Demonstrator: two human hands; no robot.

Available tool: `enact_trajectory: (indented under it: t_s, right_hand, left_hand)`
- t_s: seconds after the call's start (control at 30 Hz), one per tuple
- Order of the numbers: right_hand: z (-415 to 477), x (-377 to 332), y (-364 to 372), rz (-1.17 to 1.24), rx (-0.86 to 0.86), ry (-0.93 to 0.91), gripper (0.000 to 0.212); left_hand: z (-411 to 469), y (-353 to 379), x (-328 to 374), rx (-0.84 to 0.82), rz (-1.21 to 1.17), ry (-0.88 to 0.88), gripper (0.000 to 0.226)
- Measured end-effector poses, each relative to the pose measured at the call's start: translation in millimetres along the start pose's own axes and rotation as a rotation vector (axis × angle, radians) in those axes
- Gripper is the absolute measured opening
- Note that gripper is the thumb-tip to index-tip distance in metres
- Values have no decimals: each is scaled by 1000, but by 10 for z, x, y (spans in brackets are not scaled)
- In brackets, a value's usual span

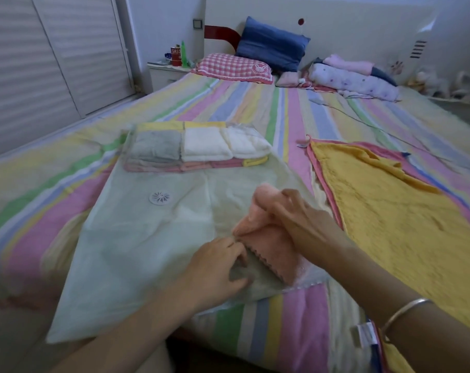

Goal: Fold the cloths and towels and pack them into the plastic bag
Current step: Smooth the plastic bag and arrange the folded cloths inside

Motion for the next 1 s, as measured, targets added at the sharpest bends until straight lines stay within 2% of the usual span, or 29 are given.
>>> enact_trajectory:
  t_s: [0.1,0.2,0.23,0.3,0.4,0.53,0.63,0.73,0.8,0.87,1.0]
  right_hand:
    - [1,-220,59,-106,32,-79,42]
    - [10,-373,101,-149,26,-97,38]
    - [-1,-415,127,-154,17,-87,44]
    - [-33,-465,152,-177,-56,17,68]
    - [-87,-527,229,-251,-107,101,92]
    - [-128,-498,281,-281,-133,196,81]
    - [-109,-407,353,-259,-125,261,71]
    - [-79,-299,456,-242,-150,328,82]
    - [-61,-246,509,-221,-144,373,82]
    - [-49,-194,527,-199,-110,384,75]
    - [-49,48,479,-58,-13,353,57]
  left_hand:
    - [-94,18,-106,-107,100,23,53]
    - [-169,-17,-158,-124,167,51,54]
    - [-187,-27,-165,-130,188,64,56]
    - [-210,-31,-163,-144,226,91,60]
    - [-224,-26,-121,-161,257,120,51]
    - [-229,-89,-83,-201,192,114,35]
    - [-250,-81,-19,-159,232,159,24]
    - [-288,-40,67,-64,322,184,19]
    - [-298,-40,74,16,347,188,14]
    - [-294,-75,19,48,253,113,15]
    - [-262,-199,-106,5,55,-90,31]
Point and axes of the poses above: each hand's wrist, its own z-axis towards the middle knuckle, its own y-axis out of the palm, x = y × z, the point moved 5 cm from there along z, towards the middle knuckle, and after that the axes turned 8 degrees about x, right-handed, at the moved point
